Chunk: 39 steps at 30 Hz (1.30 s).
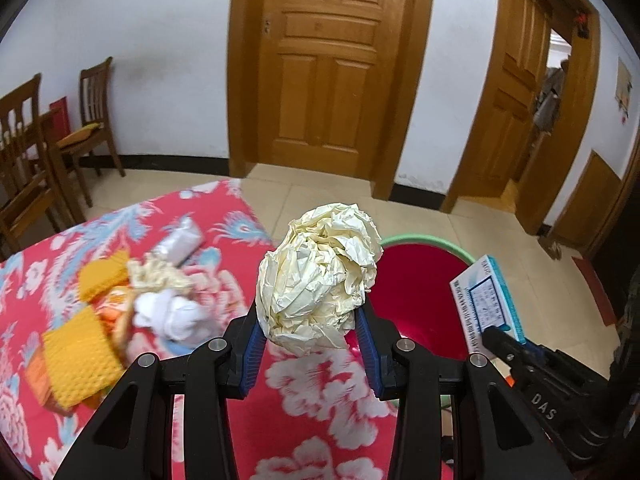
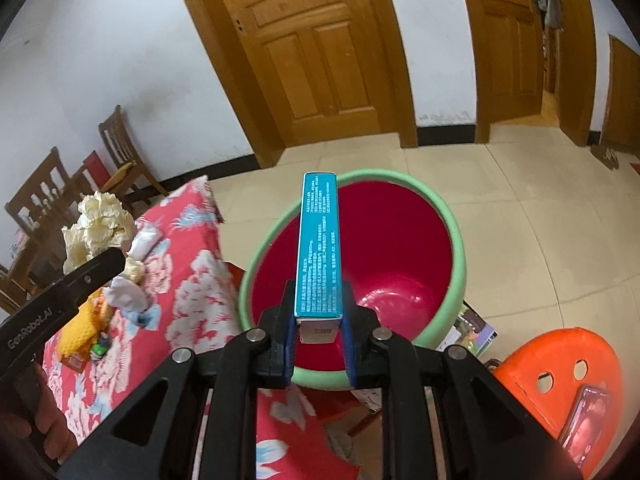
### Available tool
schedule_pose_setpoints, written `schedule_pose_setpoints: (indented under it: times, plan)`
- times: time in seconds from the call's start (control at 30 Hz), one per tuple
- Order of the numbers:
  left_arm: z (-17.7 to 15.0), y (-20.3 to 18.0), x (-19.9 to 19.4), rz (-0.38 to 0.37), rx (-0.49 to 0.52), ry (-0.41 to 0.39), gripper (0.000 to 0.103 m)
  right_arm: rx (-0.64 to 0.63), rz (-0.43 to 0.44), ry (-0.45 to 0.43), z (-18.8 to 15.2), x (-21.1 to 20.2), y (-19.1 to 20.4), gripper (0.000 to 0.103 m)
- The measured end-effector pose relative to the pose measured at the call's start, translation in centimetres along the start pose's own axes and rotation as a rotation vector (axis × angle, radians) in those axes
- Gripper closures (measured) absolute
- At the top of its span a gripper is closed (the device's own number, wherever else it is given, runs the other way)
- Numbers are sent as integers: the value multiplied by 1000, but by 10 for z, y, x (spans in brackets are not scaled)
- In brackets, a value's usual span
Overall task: Collect trash
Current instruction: 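Carry the paper ball and blue box toward the green-rimmed red bucket with both tools, then open the right tool to drop the box into the bucket while the left tool releases the paper ball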
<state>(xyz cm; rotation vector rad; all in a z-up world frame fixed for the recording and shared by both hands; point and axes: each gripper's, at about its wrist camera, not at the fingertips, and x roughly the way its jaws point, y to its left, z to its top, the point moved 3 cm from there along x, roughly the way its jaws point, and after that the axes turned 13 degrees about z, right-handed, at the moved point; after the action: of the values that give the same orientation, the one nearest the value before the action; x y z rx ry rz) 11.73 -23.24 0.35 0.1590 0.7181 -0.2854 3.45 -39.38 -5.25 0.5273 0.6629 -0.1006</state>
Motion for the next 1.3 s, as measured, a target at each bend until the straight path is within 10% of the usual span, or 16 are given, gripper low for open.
schedule_pose_setpoints:
  times: [1.0, 1.3]
  plan:
    - [-5, -60, 74, -40, 85, 129, 61, 121, -41, 50, 4, 27, -57, 68]
    - [-4, -71, 71, -57, 102, 128, 46, 131, -48, 13, 6, 15, -58, 64]
